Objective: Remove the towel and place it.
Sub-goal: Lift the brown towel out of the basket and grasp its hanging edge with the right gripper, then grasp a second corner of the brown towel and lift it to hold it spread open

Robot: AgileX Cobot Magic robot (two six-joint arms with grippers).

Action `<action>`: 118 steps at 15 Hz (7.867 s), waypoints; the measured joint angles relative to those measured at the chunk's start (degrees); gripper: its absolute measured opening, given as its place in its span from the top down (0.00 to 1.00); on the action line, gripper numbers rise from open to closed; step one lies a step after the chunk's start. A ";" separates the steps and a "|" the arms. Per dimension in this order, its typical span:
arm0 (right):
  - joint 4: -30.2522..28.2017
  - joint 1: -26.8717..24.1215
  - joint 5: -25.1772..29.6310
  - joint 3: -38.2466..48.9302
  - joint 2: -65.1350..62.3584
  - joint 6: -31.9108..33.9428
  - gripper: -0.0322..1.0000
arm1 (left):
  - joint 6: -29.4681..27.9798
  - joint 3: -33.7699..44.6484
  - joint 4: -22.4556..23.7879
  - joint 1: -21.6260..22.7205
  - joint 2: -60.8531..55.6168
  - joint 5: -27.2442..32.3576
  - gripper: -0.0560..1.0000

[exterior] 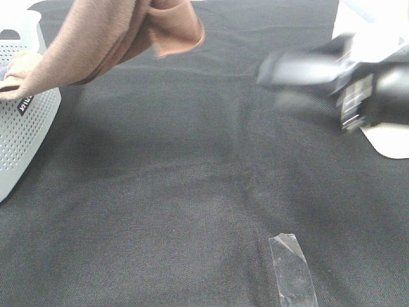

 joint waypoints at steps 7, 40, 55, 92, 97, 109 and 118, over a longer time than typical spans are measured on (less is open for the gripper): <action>0.52 17.59 -26.99 -11.29 5.79 2.64 0.33 | 0.06 -0.06 0.00 0.00 3.84 0.63 0.95; 0.74 24.64 -34.49 -31.57 24.24 15.07 0.58 | 2.64 -0.06 0.00 0.00 3.84 3.90 0.95; -42.69 5.79 -19.19 -34.78 11.06 25.67 0.97 | 2.58 -10.37 1.26 0.17 2.01 9.97 0.95; -22.63 -5.27 11.12 -73.40 18.22 85.54 0.97 | 20.86 -10.66 0.06 0.17 2.01 36.67 0.95; -24.47 -5.27 -4.98 -73.40 18.22 85.54 0.97 | 20.86 -10.66 0.06 0.17 2.01 36.67 0.95; -15.47 -5.27 -0.57 -71.85 19.42 159.74 0.97 | 20.86 -10.66 0.00 0.17 2.01 48.59 0.95; -15.13 -5.16 -14.32 -71.85 19.48 191.60 0.97 | 31.23 -6.36 -19.14 0.17 2.01 66.52 0.95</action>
